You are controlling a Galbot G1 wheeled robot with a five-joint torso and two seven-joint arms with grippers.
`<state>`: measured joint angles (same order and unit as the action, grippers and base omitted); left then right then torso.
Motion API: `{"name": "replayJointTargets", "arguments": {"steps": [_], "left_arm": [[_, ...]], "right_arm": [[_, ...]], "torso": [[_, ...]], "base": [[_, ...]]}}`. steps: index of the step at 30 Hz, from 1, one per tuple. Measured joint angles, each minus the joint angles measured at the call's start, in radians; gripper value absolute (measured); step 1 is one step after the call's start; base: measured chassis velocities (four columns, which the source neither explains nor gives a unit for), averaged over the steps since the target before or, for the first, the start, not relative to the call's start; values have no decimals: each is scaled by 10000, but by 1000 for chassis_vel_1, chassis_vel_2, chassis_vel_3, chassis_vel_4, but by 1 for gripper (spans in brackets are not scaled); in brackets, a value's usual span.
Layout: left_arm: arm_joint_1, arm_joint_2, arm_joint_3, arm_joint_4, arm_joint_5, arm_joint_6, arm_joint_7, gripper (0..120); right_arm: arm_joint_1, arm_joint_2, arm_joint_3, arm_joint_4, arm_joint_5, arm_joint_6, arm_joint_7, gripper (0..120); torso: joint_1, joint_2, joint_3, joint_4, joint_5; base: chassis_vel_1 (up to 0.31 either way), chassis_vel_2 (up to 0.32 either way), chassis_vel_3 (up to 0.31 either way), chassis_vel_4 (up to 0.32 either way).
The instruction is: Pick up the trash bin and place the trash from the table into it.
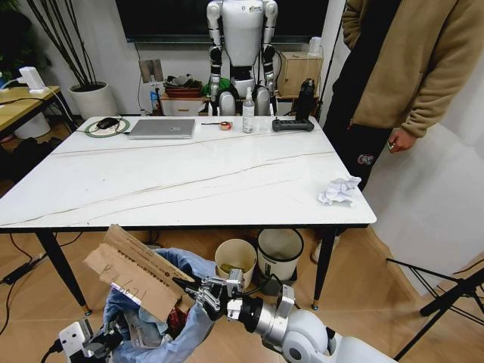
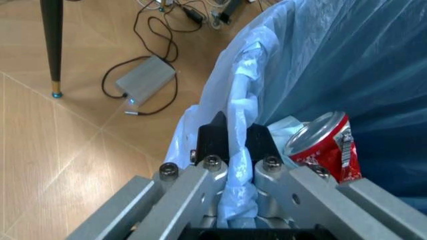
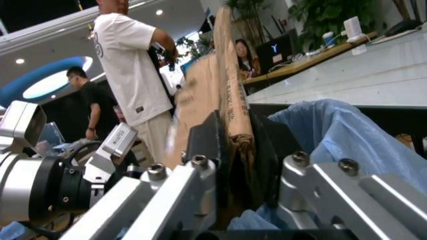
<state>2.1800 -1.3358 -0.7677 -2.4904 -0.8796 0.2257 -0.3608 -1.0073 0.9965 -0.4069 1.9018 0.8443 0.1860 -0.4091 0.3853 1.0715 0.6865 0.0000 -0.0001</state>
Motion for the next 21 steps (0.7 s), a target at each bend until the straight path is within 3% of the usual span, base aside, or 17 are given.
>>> {"name": "replayJointTargets", "arguments": {"steps": [2,6,16,21], "left_arm": [[6,3,-12,-11,-2,0,-1,0],[60,2,-52,-85,-11,0,-6,0],[65,-26,4,-112,-8,0,40,0],[-5,-64,225,-110,109,-7,165,0]], "right_arm": [[-7,2,1,1,-3,4,-8,19],[-34,11,6,10,-32,15,-83,39],[-62,-18,311,274,113,61,-91,72],[153,-134,1051,989,117,286,1648,89]], "torso": [[0,0,0,0,-1],[0,0,0,0,0],[0,0,0,0,3],[0,0,0,0,2]], "base": [[0,0,0,0],[0,0,0,0],[0,0,0,0],[0,0,0,0]]}}
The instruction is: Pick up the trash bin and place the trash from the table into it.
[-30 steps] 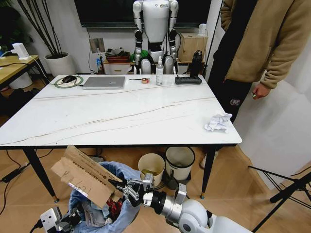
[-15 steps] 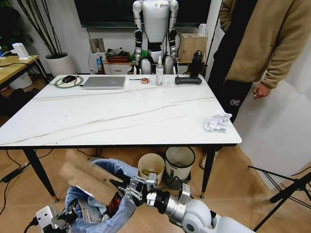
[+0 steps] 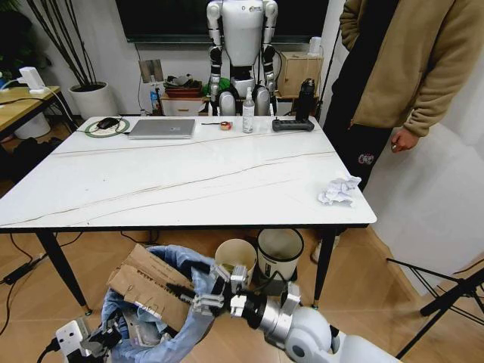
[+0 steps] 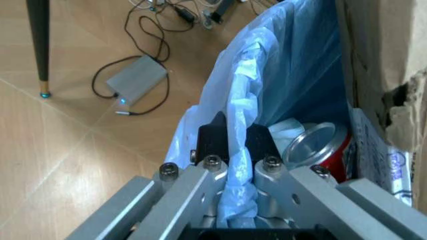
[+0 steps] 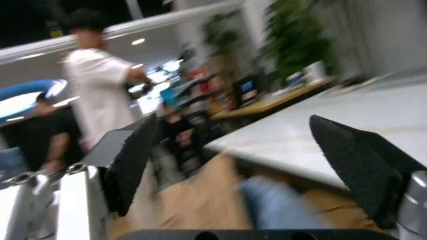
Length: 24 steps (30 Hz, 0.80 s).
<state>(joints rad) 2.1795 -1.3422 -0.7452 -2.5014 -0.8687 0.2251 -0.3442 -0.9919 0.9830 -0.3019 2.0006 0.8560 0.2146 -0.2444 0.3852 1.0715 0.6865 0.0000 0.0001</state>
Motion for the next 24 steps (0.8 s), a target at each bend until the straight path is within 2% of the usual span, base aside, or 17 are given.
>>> {"name": "replayJointTargets", "arguments": {"steps": [2,7,8,11,12,14,21,24], "left_arm": [[-48,15,94,0,58,-5,46,0],[-160,108,153,0,86,-19,102,0],[-178,122,170,-1,87,-21,110,0],[-284,152,299,0,152,-32,168,0],[-284,152,299,0,152,-32,168,0],[-334,169,326,0,171,-39,183,0],[-360,209,336,0,188,-64,208,0],[-315,202,335,0,209,-81,221,0]], "right_arm": [[210,-216,545,266,-273,31,1601,98],[238,-589,1682,358,-379,-655,2989,100],[227,-638,1956,358,-382,-916,3283,100],[423,-710,3175,81,-485,-2747,5343,100],[423,-710,3175,81,-485,-2747,5343,100],[682,-686,3478,-232,-522,-3320,6098,100],[1783,-418,3581,-1328,-541,-4355,8115,100],[2016,-336,3635,-1555,-517,-4790,8566,100]], "torso": [[0,0,0,1,0],[0,0,0,0,1],[0,0,0,-2,1],[0,0,1,-2,1],[0,0,1,-2,1],[0,0,1,-2,1],[1,-1,1,1,2],[1,-1,2,1,3]], "base": [[0,0,0,0],[0,0,0,0],[0,0,0,0],[0,0,0,0],[0,0,0,0],[0,0,0,0],[0,0,0,0],[0,0,0,0]]}}
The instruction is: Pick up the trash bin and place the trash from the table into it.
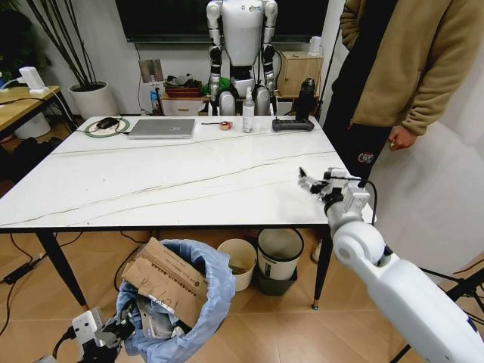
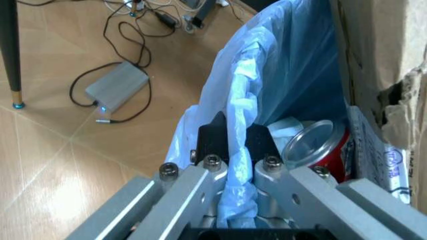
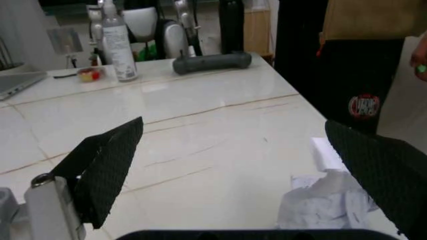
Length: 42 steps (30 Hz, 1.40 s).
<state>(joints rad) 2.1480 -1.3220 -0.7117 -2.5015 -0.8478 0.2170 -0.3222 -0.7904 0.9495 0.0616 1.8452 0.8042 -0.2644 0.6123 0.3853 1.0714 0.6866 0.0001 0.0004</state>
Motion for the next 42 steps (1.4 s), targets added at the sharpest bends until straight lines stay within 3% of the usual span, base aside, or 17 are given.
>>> {"name": "replayJointTargets", "arguments": {"steps": [13,32,42], "left_arm": [[29,-7,-38,0,39,-29,11,0],[89,-145,-61,10,129,-37,14,0],[37,-210,-62,15,119,-44,18,0]], "right_arm": [[-279,-8,372,-6,49,-1056,1127,100],[-2,589,212,-920,130,-1124,1354,100],[173,608,76,-1489,27,-1120,1365,65]], "torso": [[-1,0,-2,-3,-5],[-1,0,-2,0,-4],[-1,0,-1,-2,-4]], "base": [[0,0,0,0],[0,0,0,0],[0,0,0,0]]}}
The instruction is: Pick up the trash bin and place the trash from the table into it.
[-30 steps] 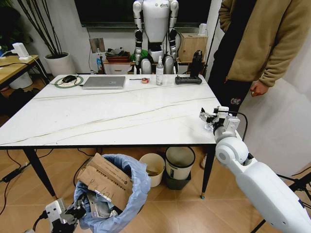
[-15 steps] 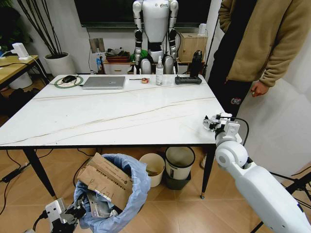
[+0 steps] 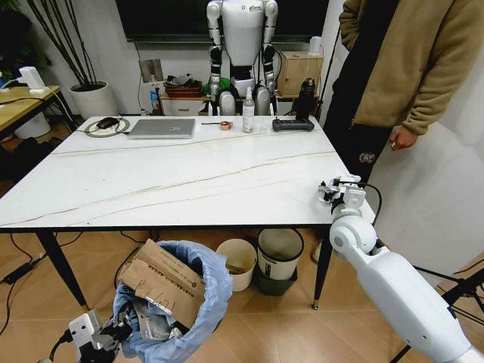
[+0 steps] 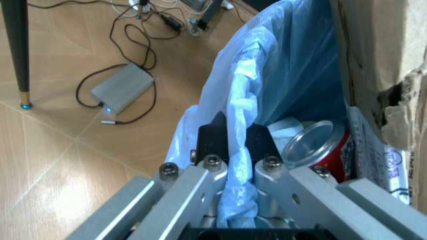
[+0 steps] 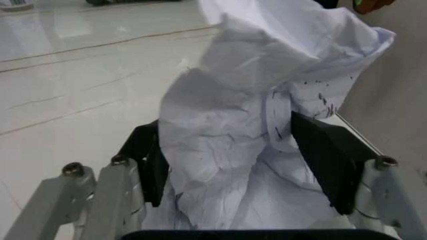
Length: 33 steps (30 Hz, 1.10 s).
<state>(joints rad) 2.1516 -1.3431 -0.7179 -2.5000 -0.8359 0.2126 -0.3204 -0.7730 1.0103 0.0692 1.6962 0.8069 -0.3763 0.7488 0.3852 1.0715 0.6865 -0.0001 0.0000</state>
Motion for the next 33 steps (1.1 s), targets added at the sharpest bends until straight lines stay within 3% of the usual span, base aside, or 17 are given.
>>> {"name": "replayJointTargets", "arguments": {"steps": [18,28,33], "left_arm": [[-95,51,-25,0,-114,-5,-1,0],[-97,83,8,0,-215,-3,-4,0],[-95,85,-5,1,-274,-2,1,0]], "right_arm": [[-77,-124,-133,226,184,340,-464,0],[-976,-1124,-375,2711,1537,2212,-3740,0],[-1027,-1421,-1225,4226,2573,3144,-6503,0]], "torso": [[0,0,0,1,0],[-1,0,0,-1,-2],[-1,0,-1,1,-2]], "base": [[0,0,0,0],[0,0,0,0],[0,0,0,0]]}}
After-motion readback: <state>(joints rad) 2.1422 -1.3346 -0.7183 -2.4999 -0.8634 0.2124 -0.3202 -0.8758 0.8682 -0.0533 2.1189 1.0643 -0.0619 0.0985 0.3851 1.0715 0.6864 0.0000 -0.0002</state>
